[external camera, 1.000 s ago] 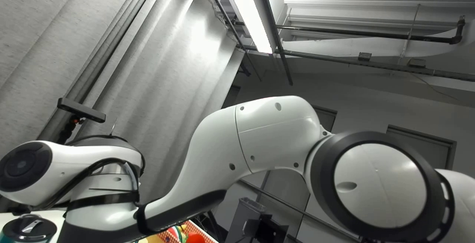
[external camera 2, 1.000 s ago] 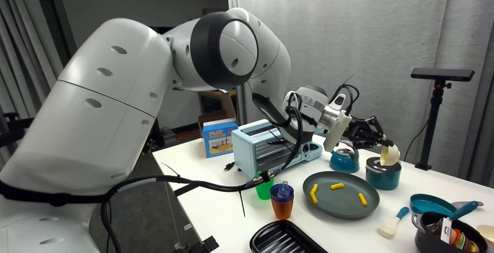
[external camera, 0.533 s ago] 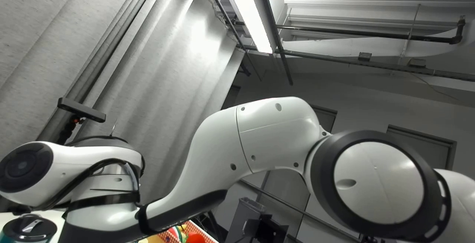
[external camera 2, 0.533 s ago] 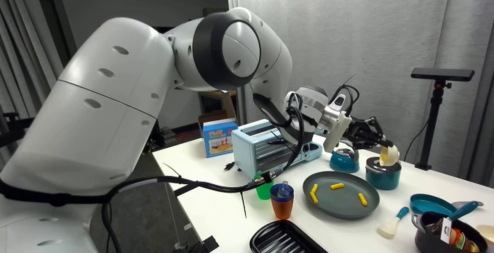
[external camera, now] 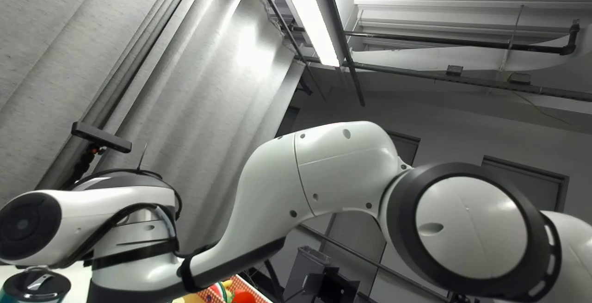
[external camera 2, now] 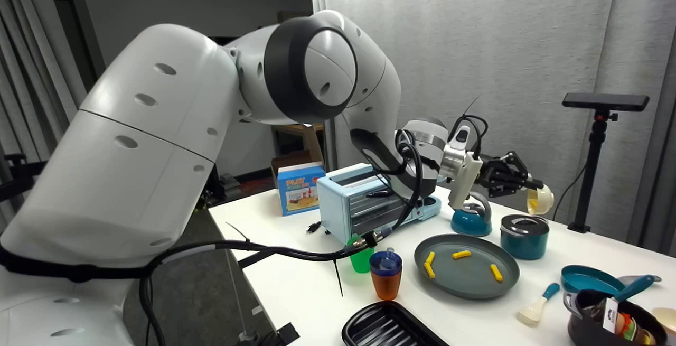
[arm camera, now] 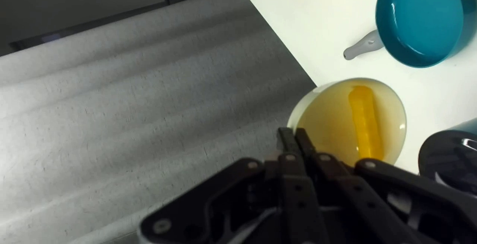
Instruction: Pour the fries out of the white bowl and onto the grey plate
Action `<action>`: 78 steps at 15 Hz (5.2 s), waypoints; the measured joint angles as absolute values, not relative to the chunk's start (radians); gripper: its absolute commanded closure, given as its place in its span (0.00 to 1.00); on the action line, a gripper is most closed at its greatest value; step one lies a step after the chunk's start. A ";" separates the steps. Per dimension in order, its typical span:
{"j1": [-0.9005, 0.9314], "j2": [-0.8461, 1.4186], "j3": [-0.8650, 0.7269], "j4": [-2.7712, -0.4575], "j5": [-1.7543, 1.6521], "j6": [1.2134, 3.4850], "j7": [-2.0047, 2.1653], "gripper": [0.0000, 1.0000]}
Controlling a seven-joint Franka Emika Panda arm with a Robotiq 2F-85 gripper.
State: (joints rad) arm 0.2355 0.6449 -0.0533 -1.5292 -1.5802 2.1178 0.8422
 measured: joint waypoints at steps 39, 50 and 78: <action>0.127 0.105 0.060 -2.221 -0.953 2.392 1.389 0.99; 0.018 0.151 -0.031 -2.368 -0.844 2.664 1.472 0.99; 0.188 0.350 -0.219 -2.274 -0.452 2.799 1.285 0.00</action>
State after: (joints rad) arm 0.1882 0.3498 -0.2194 -2.2744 -0.4516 2.7994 1.2850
